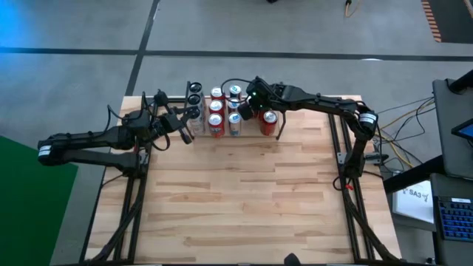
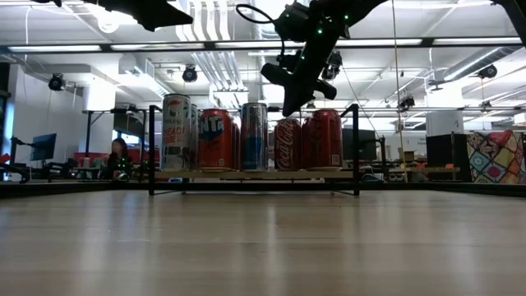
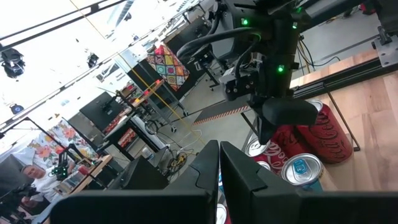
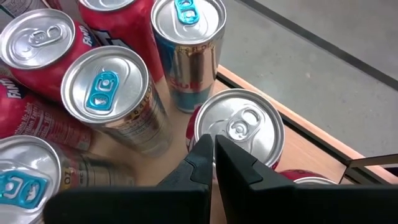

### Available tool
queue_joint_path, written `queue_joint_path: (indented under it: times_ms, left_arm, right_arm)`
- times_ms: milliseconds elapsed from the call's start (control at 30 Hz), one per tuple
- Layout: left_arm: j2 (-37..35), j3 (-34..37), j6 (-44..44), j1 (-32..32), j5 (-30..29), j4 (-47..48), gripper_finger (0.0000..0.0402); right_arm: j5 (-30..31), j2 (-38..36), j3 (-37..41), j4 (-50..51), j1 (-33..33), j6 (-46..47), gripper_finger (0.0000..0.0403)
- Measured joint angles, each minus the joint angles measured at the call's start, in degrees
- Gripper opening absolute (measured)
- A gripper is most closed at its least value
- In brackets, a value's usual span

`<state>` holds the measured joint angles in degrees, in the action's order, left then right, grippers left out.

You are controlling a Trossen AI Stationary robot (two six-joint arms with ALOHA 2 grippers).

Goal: Place canned beverage on shelf
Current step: Put the red soda on the shelf aligned with the other red soda cans

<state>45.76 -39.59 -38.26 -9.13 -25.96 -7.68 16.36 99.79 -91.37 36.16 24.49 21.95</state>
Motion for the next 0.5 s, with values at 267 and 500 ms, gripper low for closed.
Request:
queue_joint_path:
  times_ms: [267,500]
  left_arm:
    - [0.0,0.0,0.0,0.0,0.0,0.0,0.0]
    - [0.0,0.0,0.0,0.0,0.0,0.0,0.0]
  right_arm:
    - [1.4,0.5,0.0,-0.9,0.3,-0.4,0.0009]
    - [1.7,0.8,0.0,-0.9,0.1,-0.5,0.0009]
